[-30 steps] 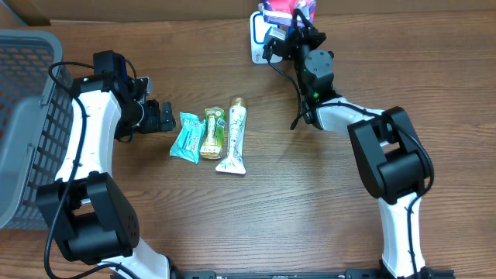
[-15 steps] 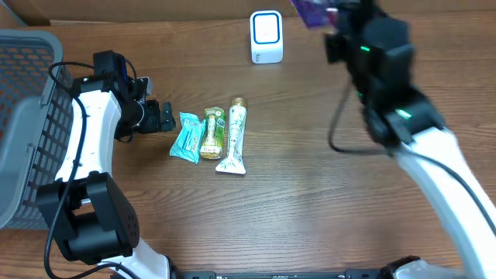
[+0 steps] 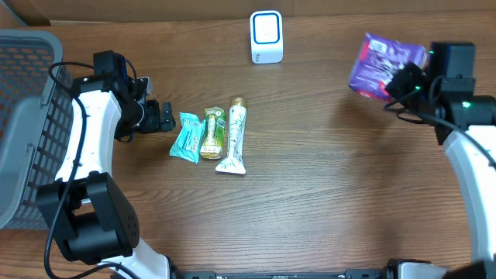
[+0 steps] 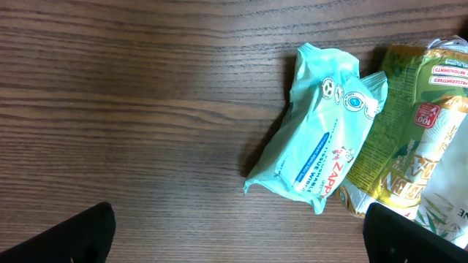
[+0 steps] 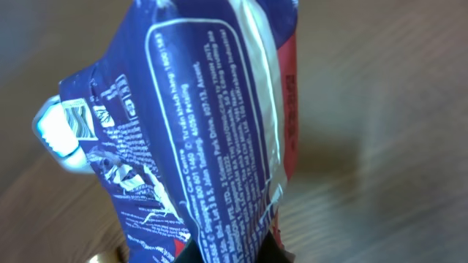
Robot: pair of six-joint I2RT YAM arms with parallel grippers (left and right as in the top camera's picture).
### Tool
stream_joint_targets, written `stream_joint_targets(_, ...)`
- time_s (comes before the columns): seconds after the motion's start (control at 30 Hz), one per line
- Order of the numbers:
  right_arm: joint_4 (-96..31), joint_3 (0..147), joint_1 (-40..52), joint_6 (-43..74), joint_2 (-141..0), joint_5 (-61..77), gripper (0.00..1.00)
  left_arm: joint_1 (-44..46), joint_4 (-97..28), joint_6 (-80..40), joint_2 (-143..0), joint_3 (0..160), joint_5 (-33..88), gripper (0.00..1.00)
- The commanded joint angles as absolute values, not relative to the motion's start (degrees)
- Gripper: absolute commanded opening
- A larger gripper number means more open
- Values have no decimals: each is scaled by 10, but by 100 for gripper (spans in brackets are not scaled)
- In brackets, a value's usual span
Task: Scan the item barcode
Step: 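Carry the purple box right and lower it onto the table, then open the right gripper and lift it off the purple box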
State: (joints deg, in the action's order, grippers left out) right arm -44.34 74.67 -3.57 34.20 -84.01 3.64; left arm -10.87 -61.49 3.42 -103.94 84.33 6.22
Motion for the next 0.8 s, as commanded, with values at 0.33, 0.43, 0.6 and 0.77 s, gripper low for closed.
stream_joint_targets(0.33,-429,686,-164,361,-970,173,4,-105,-614,45,-1028,841,62,100)
stream_joint_targets(0.43,-408,686,-192,371,-972,158,4,-105,-614,45,-1028,841,62,100)
stream_joint_targets(0.6,-415,686,-216,373,-972,128,4,-105,-614,45,-1028,841,62,100)
stream_joint_targets(0.77,-431,686,-215,371,-972,96,4,-105,-614,45,-1028,841,62,99)
